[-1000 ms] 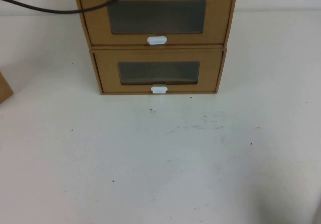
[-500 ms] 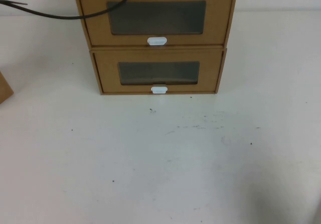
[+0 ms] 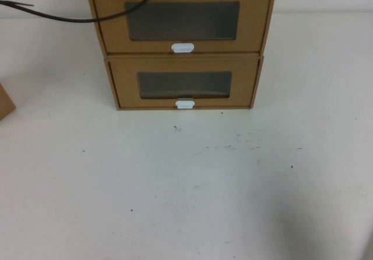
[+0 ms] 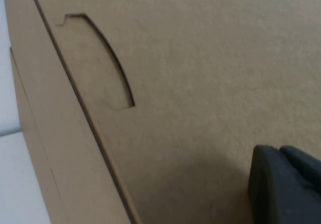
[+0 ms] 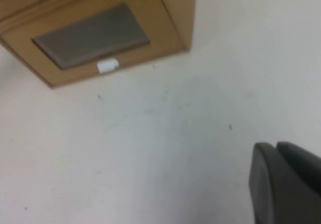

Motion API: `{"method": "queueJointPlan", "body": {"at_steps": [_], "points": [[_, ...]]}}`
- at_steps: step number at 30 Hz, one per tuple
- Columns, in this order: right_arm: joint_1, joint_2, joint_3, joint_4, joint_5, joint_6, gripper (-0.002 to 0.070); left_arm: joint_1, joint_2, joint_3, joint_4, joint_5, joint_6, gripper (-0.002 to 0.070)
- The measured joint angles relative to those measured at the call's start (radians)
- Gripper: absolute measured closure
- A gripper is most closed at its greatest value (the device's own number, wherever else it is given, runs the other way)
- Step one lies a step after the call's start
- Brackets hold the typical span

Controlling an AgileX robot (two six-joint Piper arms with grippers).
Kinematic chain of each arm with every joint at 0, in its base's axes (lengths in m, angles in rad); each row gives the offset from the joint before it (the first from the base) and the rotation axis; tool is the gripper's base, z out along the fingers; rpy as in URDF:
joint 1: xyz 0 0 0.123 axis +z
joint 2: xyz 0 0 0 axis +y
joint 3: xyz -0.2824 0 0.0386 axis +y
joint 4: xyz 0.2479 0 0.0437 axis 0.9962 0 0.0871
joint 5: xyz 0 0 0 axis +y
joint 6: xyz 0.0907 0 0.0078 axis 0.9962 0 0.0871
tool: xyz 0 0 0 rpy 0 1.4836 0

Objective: Open the shoe box
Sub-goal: 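Pull the top drawer of the cardboard box fully open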

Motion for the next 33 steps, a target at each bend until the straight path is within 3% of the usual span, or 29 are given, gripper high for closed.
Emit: {"method": "queueJointPlan", "body": {"at_steps": [10,20,25,33], "points": [[0.000,0.089,-0.194,-0.164,0.122,-0.017,0.0694,0.000,0.002,-0.002,0.002,0.002,-0.002,0.0680],[0.016,0.348,-0.451,-0.223,0.230,-0.261,0.0694,0.000,0.002,-0.002,0.004,0.004,-0.002,0.0680],[0.150,0.466,-0.561,-0.364,0.174,-0.309,0.0694,0.000,0.002,-0.002,0.005,0.004,-0.002,0.0680],[0.441,0.700,-0.678,-0.890,-0.043,-0.315,0.0694,0.000,0.002,-0.002,0.005,0.006,0.006,0.0680]]}}
